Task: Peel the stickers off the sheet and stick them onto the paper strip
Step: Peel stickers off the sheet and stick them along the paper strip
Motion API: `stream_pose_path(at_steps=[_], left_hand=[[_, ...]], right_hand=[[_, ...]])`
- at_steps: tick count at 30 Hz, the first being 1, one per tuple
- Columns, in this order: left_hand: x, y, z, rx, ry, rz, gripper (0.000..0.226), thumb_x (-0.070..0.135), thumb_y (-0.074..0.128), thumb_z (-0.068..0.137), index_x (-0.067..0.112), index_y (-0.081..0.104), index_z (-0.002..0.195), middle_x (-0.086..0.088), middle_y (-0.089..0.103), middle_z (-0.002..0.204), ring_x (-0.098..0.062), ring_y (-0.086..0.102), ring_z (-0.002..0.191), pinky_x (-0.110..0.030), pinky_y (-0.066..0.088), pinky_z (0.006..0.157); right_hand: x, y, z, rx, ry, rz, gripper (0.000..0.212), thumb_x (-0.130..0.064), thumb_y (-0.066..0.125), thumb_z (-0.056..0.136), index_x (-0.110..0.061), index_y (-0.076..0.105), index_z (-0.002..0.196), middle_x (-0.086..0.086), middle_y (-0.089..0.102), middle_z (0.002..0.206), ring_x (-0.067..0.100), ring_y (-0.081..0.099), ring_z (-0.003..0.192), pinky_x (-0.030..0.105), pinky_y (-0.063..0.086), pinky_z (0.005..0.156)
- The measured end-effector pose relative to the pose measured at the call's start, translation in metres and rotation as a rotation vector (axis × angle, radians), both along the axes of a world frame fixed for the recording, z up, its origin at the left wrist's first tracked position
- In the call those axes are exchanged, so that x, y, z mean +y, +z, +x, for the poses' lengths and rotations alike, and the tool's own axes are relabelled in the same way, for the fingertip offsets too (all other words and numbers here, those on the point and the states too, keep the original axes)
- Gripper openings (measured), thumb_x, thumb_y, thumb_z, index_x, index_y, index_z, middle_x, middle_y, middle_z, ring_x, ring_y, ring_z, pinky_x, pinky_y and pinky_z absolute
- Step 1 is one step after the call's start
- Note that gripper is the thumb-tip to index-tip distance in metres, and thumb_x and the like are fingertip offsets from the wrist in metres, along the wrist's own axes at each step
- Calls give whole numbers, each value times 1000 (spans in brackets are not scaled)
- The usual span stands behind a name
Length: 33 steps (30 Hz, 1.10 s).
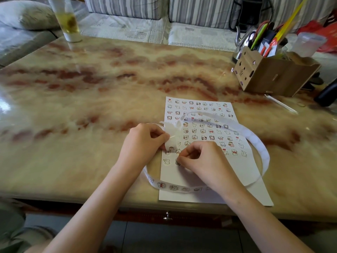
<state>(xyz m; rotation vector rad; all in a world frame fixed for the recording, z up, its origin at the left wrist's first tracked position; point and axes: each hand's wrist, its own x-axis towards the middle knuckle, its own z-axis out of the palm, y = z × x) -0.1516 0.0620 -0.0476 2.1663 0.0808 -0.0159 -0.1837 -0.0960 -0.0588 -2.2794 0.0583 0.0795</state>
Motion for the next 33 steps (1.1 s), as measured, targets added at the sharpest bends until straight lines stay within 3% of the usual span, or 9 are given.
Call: stream_pose_path(at_steps=[7, 12, 17, 22, 26, 29, 33], left_hand=[[0, -1, 2, -2, 4, 13, 15, 21, 68, 83, 19, 70, 68, 13, 69, 59, 0, 61, 58, -32, 55, 72], [0, -1, 1, 12, 9, 6, 15, 20, 68, 83, 20, 69, 68, 12, 70, 59, -4, 65, 62, -34, 56, 74], [0, -1, 1, 8, 16, 17, 13, 22, 68, 82, 20, 70, 70, 12, 70, 60, -2, 64, 62, -30, 53, 71], [1, -1, 1, 11, 18, 14, 13, 21, 68, 83, 19, 70, 70, 14, 70, 61, 0, 62, 61, -26, 51, 67], [1, -1, 1, 5, 20, 26, 13, 23, 67, 83, 19, 70, 70, 12, 70, 61, 2, 60, 59, -22, 47, 58], [0, 0, 0, 6, 20, -12, 15, 21, 66, 84, 20, 69, 69, 7, 71, 60, 0, 62, 58, -20, 43, 49], [-2, 4, -1, -49, 61, -158, 14, 15, 67, 86, 18, 69, 73, 3, 69, 60, 4, 61, 48, -12, 48, 52]], right_hand=[[-7, 3, 4, 23, 59, 7, 21, -27, 77, 76, -25, 58, 85, -5, 60, 65, 6, 53, 58, 25, 38, 58], [-9, 4, 7, 42, 91, -26, 14, -25, 72, 82, -25, 58, 84, -7, 58, 63, 5, 51, 58, 26, 39, 61], [-5, 4, 5, 47, 70, -17, 28, -38, 79, 72, -24, 58, 85, -5, 61, 68, 10, 54, 61, 26, 35, 58], [-8, 7, 7, 80, 101, -16, 21, -31, 76, 78, -24, 57, 85, -4, 60, 71, 7, 51, 59, 23, 35, 56], [-7, 9, 6, 85, 99, -28, 28, -36, 79, 73, -24, 57, 86, -3, 61, 72, 9, 52, 61, 24, 34, 56], [-10, 8, 8, 99, 130, -25, 19, -27, 74, 80, -24, 57, 86, -6, 58, 71, 6, 49, 59, 21, 34, 55], [-12, 10, 8, 30, 104, 192, 9, -19, 68, 86, -22, 60, 84, -3, 65, 72, 5, 57, 54, 20, 42, 59]])
